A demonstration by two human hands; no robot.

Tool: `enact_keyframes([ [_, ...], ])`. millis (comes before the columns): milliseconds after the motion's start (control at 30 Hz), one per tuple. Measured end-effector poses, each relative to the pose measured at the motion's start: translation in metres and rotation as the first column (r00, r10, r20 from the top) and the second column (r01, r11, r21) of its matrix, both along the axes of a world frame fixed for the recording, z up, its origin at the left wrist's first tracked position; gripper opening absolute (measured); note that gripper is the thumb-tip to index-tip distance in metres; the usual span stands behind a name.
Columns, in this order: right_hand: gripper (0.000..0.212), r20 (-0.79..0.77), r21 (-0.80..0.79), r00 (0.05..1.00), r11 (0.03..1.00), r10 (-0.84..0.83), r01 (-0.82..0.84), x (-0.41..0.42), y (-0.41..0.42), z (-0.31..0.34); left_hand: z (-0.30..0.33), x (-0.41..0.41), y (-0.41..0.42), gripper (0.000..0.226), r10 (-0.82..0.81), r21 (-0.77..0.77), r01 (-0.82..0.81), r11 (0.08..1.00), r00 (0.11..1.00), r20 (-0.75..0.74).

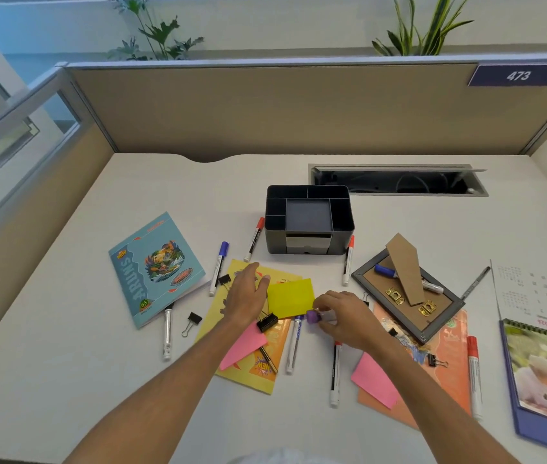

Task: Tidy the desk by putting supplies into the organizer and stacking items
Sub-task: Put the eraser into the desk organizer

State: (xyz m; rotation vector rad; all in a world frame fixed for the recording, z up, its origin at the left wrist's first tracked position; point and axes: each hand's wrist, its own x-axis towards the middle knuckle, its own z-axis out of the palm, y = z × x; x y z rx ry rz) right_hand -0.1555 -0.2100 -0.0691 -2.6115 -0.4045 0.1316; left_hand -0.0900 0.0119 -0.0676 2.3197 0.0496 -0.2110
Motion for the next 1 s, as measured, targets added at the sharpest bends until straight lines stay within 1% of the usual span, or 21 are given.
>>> enact_keyframes([
  [100,0.032,-0.065,0.125,0.996,0.99,-0.058,0.066,0.007,0.001,0.012,0.0,0.004,-0.001,0.048,0.01,0.004,-0.01,1.0,1.0,0.012],
  [167,0.036,-0.074,0.205,0.992,0.972,-0.104,0.118,0.017,0.005,0.02,-0.001,0.005,-0.002,0.048,0.01,0.008,-0.01,1.0,1.0,0.018],
  [233,0.039,-0.073,0.242,0.985,0.955,-0.156,0.17,0.031,0.012,0.027,0.0,0.007,-0.004,0.049,0.008,0.006,-0.008,1.0,1.0,0.012],
  [333,0.039,-0.034,0.315,0.979,0.928,-0.2,0.201,0.054,0.026,0.04,0.001,0.013,-0.007,0.053,0.008,-0.042,-0.008,0.999,1.0,-0.003],
  [433,0.035,0.027,0.373,0.973,0.905,-0.231,0.205,0.076,0.039,0.054,0.009,0.024,-0.012,0.067,0.042,-0.178,-0.045,0.983,0.999,-0.016],
  [500,0.036,0.07,0.398,0.955,0.886,-0.288,0.238,0.091,0.048,0.06,0.017,0.033,-0.015,0.075,0.061,-0.257,-0.059,0.965,0.998,0.0],
  [600,0.037,0.104,0.478,0.925,0.834,-0.367,0.277,0.112,0.061,0.066,0.028,0.048,-0.018,0.087,0.043,-0.27,-0.03,0.962,0.998,0.041],
  [667,0.035,0.124,0.52,0.911,0.808,-0.393,0.278,0.126,0.069,0.068,0.035,0.059,-0.02,0.091,0.017,-0.268,-0.004,0.963,0.999,0.046],
  [733,0.032,0.144,0.547,0.901,0.791,-0.41,0.272,0.137,0.075,0.069,0.04,0.067,-0.022,0.083,-0.011,-0.28,0.022,0.96,0.999,0.039],
  [800,0.031,0.14,0.563,0.892,0.776,-0.429,0.285,0.146,0.08,0.068,0.039,0.075,-0.024,0.067,-0.051,-0.268,0.065,0.961,0.997,0.058],
  [833,0.031,0.126,0.57,0.89,0.767,-0.438,0.296,0.149,0.082,0.066,0.037,0.076,-0.024,0.062,-0.064,-0.256,0.076,0.964,0.996,0.054],
  [933,0.031,0.097,0.573,0.886,0.753,-0.453,0.322,0.153,0.086,0.06,0.029,0.077,-0.024,0.062,-0.06,-0.24,0.062,0.969,0.998,0.016],
  [1000,0.032,0.099,0.575,0.88,0.749,-0.464,0.33,0.154,0.086,0.054,0.026,0.075,-0.024,0.062,-0.056,-0.244,0.06,0.968,0.998,0.021],
])
